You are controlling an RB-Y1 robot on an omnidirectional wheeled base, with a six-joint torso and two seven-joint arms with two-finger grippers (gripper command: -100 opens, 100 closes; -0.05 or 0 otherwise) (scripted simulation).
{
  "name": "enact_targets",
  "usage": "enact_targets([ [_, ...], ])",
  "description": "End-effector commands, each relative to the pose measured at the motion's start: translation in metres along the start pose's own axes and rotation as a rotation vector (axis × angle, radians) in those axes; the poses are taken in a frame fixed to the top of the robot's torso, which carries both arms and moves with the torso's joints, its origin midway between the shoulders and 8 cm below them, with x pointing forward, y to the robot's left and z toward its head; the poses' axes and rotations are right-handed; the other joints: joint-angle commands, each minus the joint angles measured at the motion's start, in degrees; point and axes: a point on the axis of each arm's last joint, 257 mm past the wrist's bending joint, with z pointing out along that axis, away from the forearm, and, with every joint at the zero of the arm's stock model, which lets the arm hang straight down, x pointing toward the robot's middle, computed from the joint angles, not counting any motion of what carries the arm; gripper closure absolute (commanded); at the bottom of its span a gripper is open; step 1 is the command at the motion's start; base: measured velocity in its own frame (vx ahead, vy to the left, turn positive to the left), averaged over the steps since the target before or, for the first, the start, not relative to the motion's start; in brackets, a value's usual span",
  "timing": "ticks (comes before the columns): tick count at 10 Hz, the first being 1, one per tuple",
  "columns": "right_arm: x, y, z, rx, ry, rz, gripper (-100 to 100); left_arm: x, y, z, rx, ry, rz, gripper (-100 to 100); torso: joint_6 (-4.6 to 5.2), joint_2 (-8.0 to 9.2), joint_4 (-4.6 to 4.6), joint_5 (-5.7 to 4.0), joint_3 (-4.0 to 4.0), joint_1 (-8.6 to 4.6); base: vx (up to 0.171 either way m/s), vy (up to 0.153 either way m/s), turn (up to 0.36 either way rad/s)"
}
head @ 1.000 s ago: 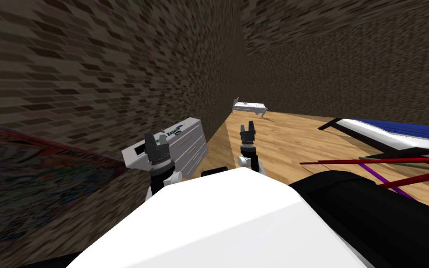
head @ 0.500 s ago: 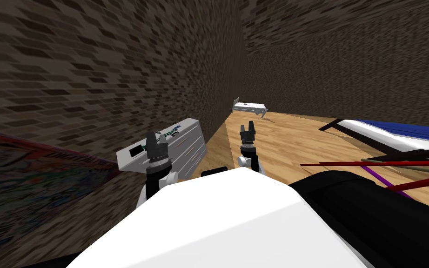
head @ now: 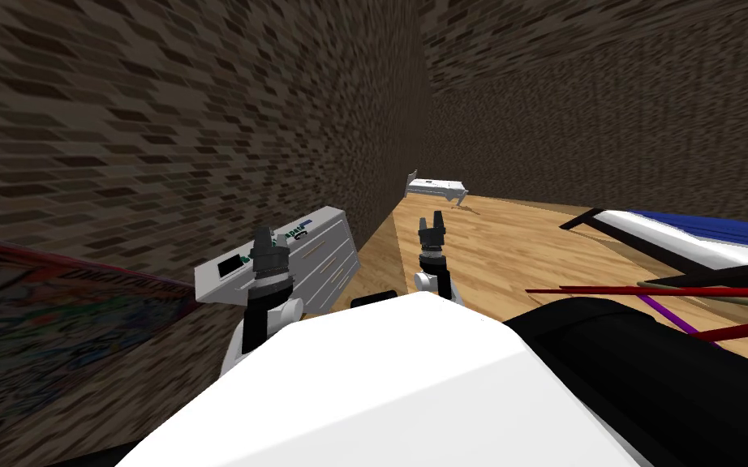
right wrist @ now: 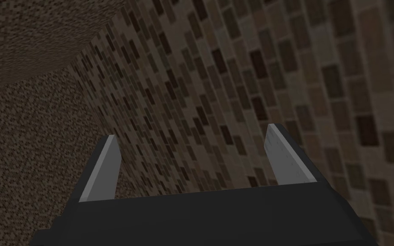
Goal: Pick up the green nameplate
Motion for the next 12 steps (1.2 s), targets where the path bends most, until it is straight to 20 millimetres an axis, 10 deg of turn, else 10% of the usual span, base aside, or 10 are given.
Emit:
enact_targets([
  [1, 0.000, 0.000, 0.000, 0.000, 0.000, 0.000, 0, -0.001, 0.009, 0.003, -0.032, 0.009, 0.004, -100, 0.00, 0.00, 0.00, 0.00, 0.00, 0.00, 0.040, -0.056, 0.016],
  [12, 0.000, 0.000, 0.000, 0.000, 0.000, 0.000, 0, -0.039, 0.063, 0.030, -0.228, 0.059, 0.038, -100, 0.00, 0.03, 0.00, 0.02, 0.01, 0.09, 0.046, -0.058, 0.034],
])
